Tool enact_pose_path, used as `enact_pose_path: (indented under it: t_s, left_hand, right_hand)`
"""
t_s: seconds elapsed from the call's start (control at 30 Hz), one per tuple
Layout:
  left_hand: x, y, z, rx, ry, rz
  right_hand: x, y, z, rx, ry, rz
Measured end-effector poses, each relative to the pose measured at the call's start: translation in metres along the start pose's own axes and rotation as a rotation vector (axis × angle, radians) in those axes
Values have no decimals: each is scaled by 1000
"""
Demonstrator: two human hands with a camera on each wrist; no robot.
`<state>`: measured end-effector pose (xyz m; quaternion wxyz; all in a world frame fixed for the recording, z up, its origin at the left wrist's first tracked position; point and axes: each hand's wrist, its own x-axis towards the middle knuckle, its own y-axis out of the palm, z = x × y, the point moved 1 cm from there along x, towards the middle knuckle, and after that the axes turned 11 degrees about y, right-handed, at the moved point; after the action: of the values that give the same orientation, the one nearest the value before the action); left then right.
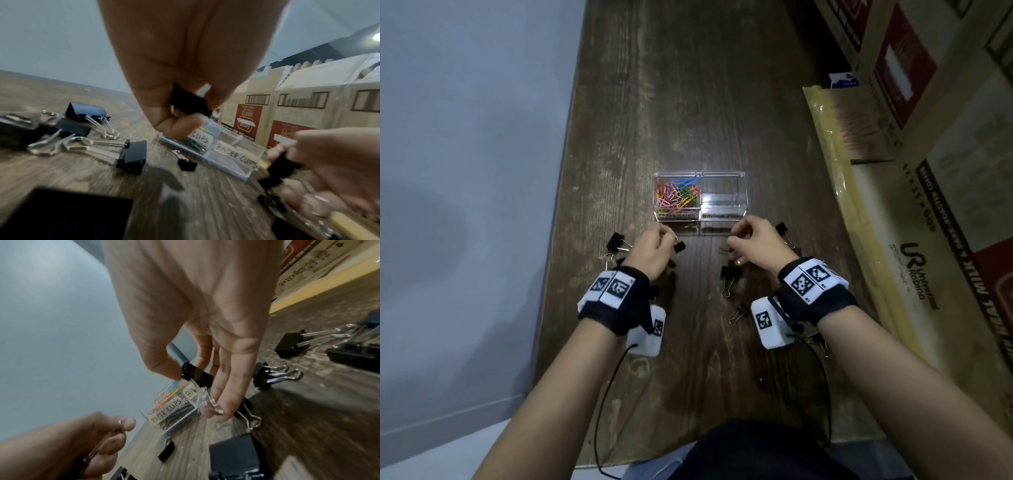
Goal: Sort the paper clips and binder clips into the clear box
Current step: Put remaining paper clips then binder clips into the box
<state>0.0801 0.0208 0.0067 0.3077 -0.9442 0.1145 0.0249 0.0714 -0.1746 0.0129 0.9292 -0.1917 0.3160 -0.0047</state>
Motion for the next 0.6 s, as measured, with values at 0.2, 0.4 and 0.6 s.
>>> enact_pose_path:
  t_s: [0.2, 0.4, 0.6]
  left_hand:
    - [15, -1, 10, 377, 152, 67]
    - [15, 7, 23, 551, 224, 254]
    - [8, 16, 23, 601, 293, 282]
  right_hand:
    - [-5, -14, -6, -86, -21, -110]
    - [-25, 13, -26, -944, -132, -167]
    - [-31, 33, -28, -936, -167, -239]
